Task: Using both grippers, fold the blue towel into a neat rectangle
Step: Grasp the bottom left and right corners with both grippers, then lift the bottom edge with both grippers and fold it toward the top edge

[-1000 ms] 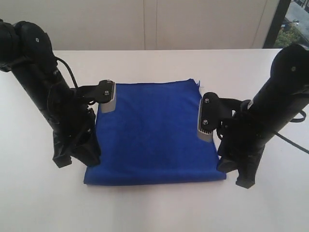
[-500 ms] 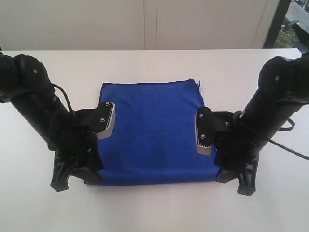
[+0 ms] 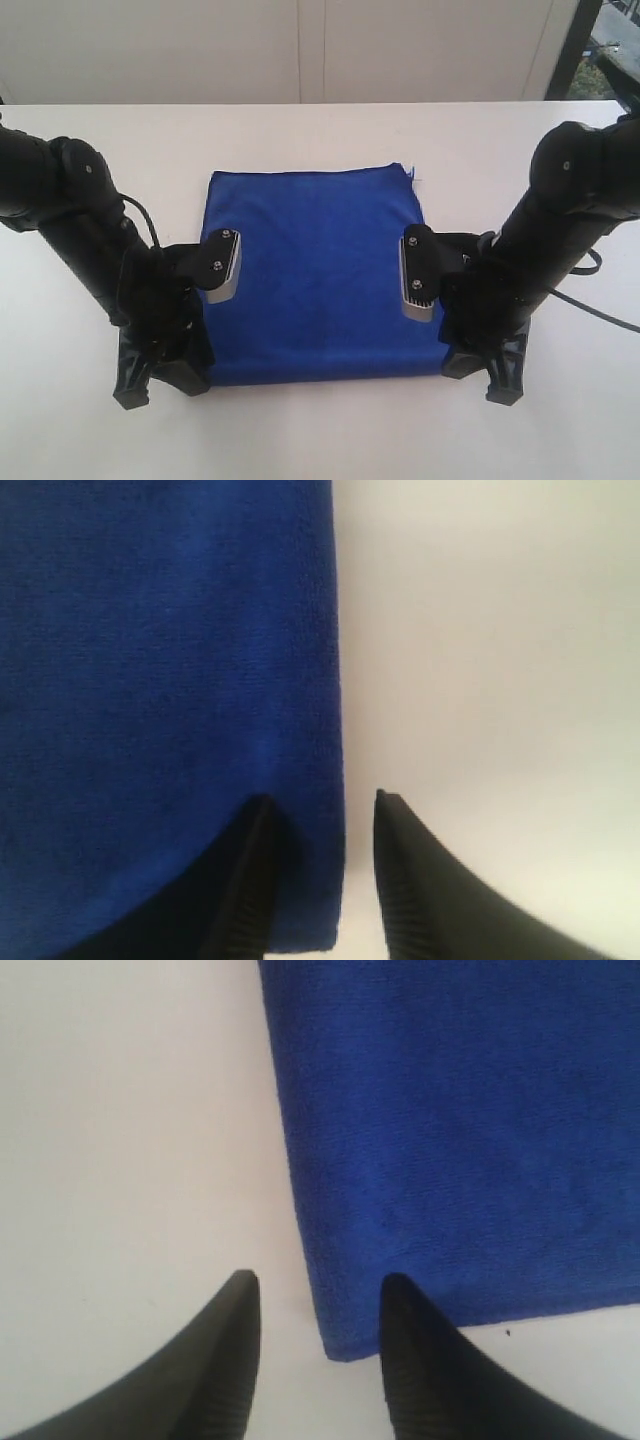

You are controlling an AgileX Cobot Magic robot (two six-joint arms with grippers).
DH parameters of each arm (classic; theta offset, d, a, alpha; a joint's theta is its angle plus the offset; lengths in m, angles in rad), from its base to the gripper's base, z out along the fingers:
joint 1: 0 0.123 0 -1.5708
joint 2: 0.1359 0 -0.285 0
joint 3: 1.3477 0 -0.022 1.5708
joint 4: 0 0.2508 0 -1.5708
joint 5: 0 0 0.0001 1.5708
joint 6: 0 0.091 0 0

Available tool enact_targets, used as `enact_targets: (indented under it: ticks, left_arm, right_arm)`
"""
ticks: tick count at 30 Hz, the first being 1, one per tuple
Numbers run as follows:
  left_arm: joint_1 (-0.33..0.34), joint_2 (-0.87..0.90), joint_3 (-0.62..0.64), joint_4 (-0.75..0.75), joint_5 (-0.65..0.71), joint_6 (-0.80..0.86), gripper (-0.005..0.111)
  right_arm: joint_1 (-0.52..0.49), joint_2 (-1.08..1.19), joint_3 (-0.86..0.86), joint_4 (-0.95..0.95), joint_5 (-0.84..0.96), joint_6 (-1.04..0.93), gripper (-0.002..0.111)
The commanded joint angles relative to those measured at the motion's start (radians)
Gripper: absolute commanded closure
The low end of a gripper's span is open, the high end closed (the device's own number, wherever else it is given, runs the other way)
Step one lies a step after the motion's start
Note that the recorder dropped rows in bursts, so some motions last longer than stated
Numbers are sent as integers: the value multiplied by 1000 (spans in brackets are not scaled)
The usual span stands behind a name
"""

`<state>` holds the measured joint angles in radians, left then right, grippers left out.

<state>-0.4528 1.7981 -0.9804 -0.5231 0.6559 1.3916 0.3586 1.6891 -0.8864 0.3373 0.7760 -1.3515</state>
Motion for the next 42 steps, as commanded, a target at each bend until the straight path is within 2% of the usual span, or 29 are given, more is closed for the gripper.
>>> enact_targets:
  ticks: [1, 27, 32, 36, 42]
  left_arm:
    - [-1, 10, 8, -10, 21, 2, 67]
    - [-1, 10, 8, 15, -42, -5, 67]
    - [-1, 10, 8, 15, -52, -5, 72]
    - [-1, 10, 8, 16, -52, -5, 76]
    - [-1, 5, 8, 16, -52, -5, 86]
  right_arm:
    - [1, 19, 4, 11, -12, -9, 70]
    - [1, 119, 4, 27, -22, -9, 70]
    - [1, 119, 4, 27, -22, -9, 71]
    - [1, 119, 4, 27, -24, -9, 82]
    - [1, 117, 4, 27, -53, -6, 108]
